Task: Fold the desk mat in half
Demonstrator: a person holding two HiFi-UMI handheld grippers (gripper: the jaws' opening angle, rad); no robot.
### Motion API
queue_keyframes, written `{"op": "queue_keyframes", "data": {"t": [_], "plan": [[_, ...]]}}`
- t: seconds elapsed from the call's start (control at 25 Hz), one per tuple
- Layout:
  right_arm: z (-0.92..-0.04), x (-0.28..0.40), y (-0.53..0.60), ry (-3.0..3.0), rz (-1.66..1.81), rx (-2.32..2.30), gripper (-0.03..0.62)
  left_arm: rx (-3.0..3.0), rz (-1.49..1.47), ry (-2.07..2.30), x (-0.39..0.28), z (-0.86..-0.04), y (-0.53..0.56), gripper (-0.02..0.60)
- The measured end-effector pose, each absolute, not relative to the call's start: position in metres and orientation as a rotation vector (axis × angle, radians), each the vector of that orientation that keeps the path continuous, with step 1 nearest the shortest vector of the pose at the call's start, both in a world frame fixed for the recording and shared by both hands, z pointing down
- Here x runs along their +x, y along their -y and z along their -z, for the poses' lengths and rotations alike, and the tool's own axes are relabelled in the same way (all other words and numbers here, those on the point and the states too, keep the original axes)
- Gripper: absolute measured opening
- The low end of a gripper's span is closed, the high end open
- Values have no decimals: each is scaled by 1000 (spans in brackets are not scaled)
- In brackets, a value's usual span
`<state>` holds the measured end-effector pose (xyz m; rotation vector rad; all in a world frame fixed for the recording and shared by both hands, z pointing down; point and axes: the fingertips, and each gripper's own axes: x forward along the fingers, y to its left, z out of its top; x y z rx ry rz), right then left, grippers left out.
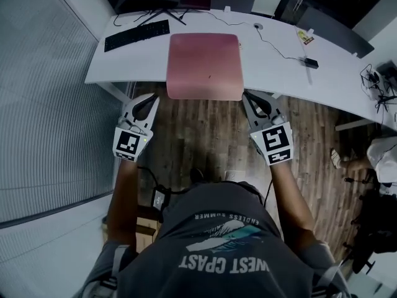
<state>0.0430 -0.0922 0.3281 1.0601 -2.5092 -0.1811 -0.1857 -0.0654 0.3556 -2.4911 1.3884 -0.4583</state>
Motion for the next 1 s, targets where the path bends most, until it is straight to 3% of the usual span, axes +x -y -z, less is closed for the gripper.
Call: {"op": "queue_keyframes", "data": {"t": [0.68, 0.84, 1.0], "plan": [[-453, 38, 144, 2219, 395, 857, 34, -2484, 911, -1243, -218, -483, 117, 25], [-516, 54, 162, 2178, 267, 792, 72, -2536, 987, -1299, -231, -525, 133, 28], [-579, 73, 182, 2131, 69, 782, 100, -2639, 1027, -1387, -246, -571, 146, 95]]}}
